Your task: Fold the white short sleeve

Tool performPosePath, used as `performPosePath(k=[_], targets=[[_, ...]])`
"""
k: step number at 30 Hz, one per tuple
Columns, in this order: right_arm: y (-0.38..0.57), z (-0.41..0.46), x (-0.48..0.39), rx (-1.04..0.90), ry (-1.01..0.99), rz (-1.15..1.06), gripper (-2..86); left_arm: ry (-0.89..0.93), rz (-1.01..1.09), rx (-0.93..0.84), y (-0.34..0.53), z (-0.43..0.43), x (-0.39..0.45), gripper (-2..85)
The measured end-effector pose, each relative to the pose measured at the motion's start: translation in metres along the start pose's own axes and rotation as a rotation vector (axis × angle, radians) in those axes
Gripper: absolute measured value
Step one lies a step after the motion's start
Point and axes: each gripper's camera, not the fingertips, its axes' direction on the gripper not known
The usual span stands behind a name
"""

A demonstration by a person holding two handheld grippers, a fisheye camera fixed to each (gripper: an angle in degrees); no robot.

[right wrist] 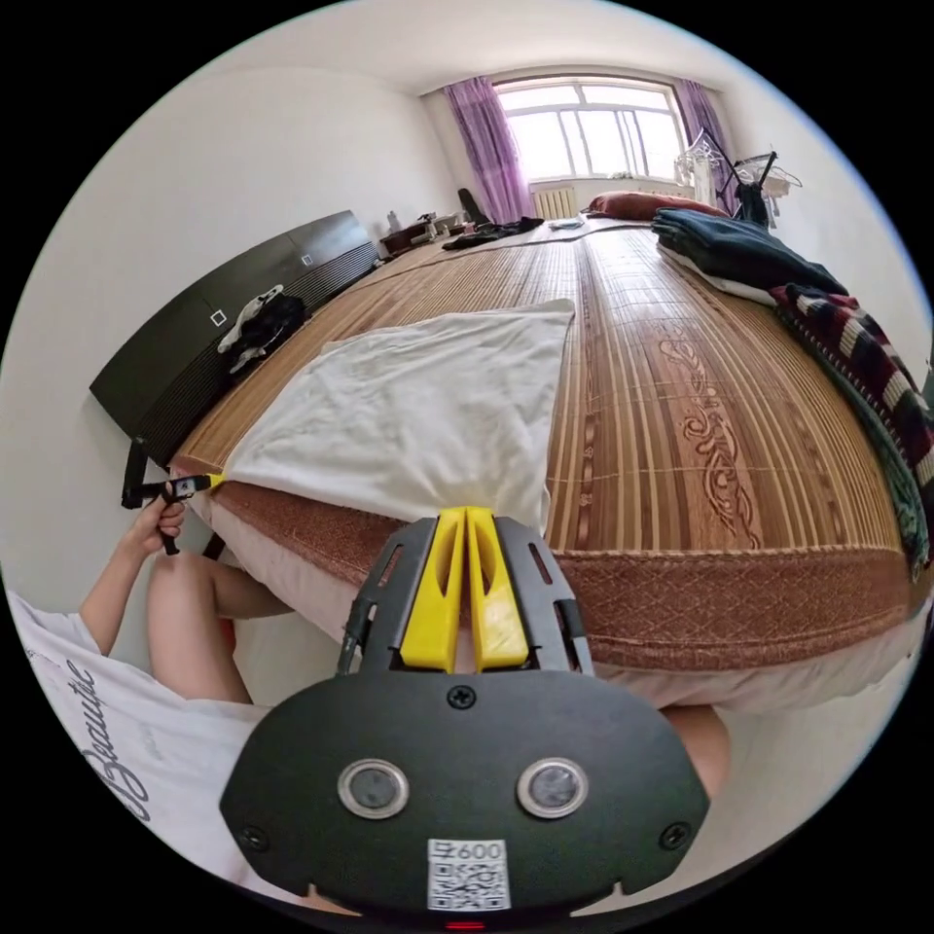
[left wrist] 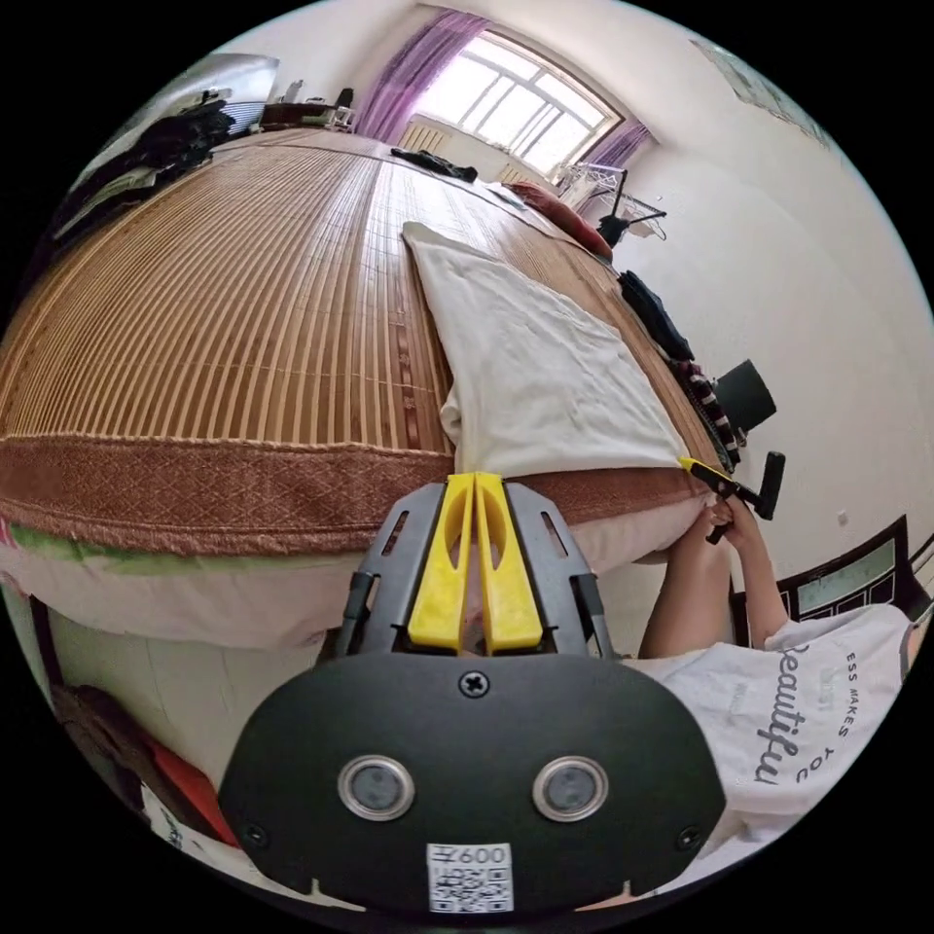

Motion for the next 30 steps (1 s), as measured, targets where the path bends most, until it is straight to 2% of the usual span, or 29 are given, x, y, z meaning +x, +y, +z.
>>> performPosePath(k=[5, 10, 11, 13, 15, 18, 21, 30], targets=[[0.020, 0.000, -0.024, 0.036, 0.086, -0.044, -0.9, -0.002, 0.011, 0.046, 0.006, -0.034, -0.016, 1.4], [0.015, -0.007, -0.051, -0.031, 0.178, -0.087, -0.9, 0.188, -0.025, 0.147, -0.012, -0.096, -0.060, 7.8], [0.018, -0.011, -0.059, -0.007, 0.169, -0.100, -0.9, 0.283, -0.088, 0.145, -0.024, -0.105, -0.080, 9.9], [0.022, -0.018, -0.070, 0.043, 0.118, -0.106, -0.9, 0.591, -0.215, 0.069, -0.055, -0.101, -0.123, 11.3], [0.022, -0.017, -0.080, 0.051, 0.041, -0.110, -0.9, 0.716, -0.318, 0.034, -0.075, -0.095, -0.148, 12.6], [0.015, -0.007, -0.095, 0.004, -0.071, -0.117, -0.9, 0.666, -0.366, -0.148, -0.110, -0.088, -0.165, 14.7], [0.008, 0.000, -0.101, -0.030, -0.157, -0.120, -0.9, 0.614, -0.348, -0.233, -0.137, -0.091, -0.168, 15.1], [-0.015, 0.018, -0.087, -0.087, -0.316, -0.062, -0.9, 0.591, -0.319, -0.279, -0.177, -0.122, -0.178, 13.9]])
